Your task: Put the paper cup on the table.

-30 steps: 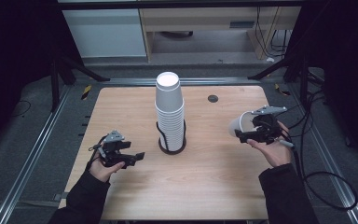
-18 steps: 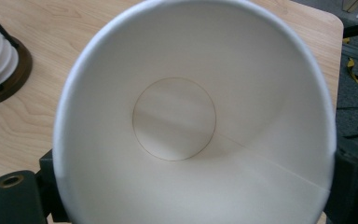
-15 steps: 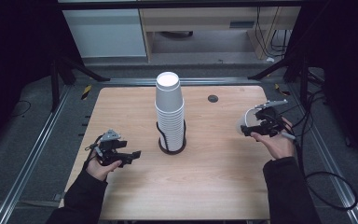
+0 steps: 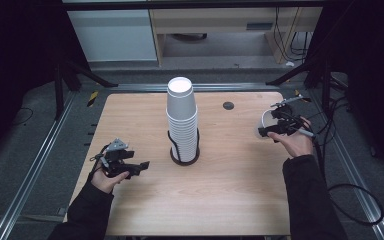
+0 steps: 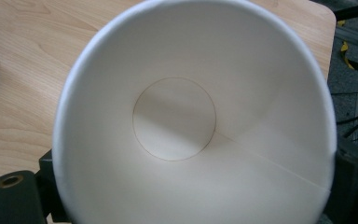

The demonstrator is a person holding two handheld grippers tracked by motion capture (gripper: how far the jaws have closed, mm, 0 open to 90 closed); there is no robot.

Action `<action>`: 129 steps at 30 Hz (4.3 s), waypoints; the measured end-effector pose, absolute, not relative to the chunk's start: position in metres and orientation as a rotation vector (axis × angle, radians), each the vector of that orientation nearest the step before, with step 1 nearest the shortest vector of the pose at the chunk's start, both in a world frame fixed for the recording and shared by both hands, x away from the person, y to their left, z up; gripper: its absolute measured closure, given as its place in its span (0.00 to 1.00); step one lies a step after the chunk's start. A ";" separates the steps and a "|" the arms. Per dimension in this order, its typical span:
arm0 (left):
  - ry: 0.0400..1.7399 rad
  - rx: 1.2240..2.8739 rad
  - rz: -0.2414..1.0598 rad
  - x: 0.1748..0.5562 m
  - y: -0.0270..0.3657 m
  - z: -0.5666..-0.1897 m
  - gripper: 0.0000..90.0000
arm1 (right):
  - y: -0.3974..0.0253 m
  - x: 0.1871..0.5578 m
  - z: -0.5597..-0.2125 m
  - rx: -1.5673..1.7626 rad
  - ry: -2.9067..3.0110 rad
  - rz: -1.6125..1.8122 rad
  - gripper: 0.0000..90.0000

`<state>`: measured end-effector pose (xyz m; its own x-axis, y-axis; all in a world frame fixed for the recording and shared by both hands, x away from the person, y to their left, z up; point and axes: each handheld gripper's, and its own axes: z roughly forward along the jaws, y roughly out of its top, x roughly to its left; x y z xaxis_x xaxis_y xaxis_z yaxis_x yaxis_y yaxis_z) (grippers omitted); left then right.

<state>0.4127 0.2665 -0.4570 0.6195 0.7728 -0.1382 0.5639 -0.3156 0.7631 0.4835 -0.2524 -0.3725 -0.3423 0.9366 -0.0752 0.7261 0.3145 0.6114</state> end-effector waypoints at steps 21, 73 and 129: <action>1.057 2.023 0.312 0.414 0.269 -0.458 0.19 | -0.253 0.506 -0.391 1.560 2.300 0.502 0.11; 1.040 2.044 0.303 0.414 0.266 -0.459 0.18 | -0.250 0.513 -0.430 1.509 2.432 0.256 0.08; 1.031 2.046 0.311 0.413 0.265 -0.459 0.17 | -0.248 0.422 -0.378 1.357 2.087 0.767 0.02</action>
<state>0.4127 0.2649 -0.4595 0.6366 0.7602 -0.1298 0.5618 -0.3418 0.7534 0.4216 -0.2477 -0.3780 -0.3549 0.9265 -0.1247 0.6256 0.3345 0.7048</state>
